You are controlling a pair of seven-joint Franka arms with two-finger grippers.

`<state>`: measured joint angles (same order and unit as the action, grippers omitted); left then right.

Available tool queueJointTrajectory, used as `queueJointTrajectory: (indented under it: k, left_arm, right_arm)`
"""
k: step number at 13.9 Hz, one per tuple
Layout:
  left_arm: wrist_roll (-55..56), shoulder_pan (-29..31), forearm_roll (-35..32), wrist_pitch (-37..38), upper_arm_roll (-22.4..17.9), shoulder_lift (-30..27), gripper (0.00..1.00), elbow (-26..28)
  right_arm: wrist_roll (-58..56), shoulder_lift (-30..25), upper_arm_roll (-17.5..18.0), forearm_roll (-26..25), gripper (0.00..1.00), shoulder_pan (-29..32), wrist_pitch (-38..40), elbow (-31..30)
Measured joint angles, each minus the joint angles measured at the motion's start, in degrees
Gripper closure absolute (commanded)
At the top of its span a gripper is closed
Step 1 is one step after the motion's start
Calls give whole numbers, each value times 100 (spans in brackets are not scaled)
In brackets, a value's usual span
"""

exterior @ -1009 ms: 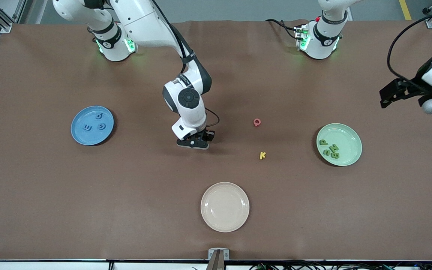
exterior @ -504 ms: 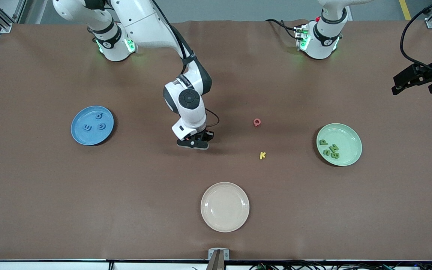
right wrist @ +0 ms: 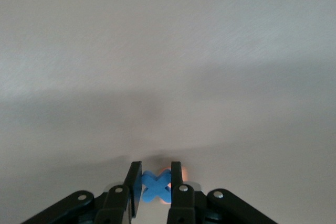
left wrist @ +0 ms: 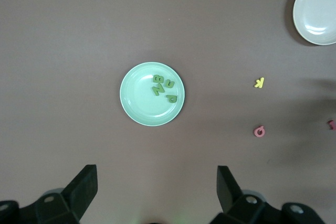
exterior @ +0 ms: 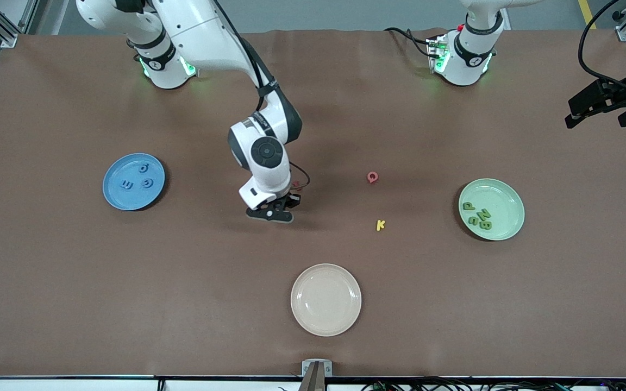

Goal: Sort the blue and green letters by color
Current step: 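Carry the blue X with the right gripper to the blue plate, then open the right gripper over the blue plate and lift away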

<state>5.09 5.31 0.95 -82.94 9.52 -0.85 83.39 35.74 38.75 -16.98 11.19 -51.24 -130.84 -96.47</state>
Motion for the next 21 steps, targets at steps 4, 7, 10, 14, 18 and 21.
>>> queueJointTrajectory:
  k: [4,7,10,14,18,21]
  left_arm:
    - [-23,-6,2,-2,-4,33,0,38]
    - [-22,-38,2,-10,3,37,0,63]
    - [-22,-38,-75,-11,-1,37,0,64]
    - [-22,-21,-256,-10,-6,34,0,64]
    - [-22,-4,-258,3,-9,31,0,64]
    - [-22,-4,-259,3,-9,27,0,64]
  right_arm:
    - [-1946,-786,-311,-26,100,829,1093,-235]
    - [-3762,-1530,-1046,-36,99,1063,1158,-1167]
    - [-5114,-2270,-1875,-47,99,1086,1157,-2163]
    - [-5579,-2990,-2418,-147,86,1091,1303,-2983]
    - [-5579,-3129,-2563,-150,51,1091,1778,-3065]
    - [-5579,-3182,-2707,-150,0,1092,1961,-3063]
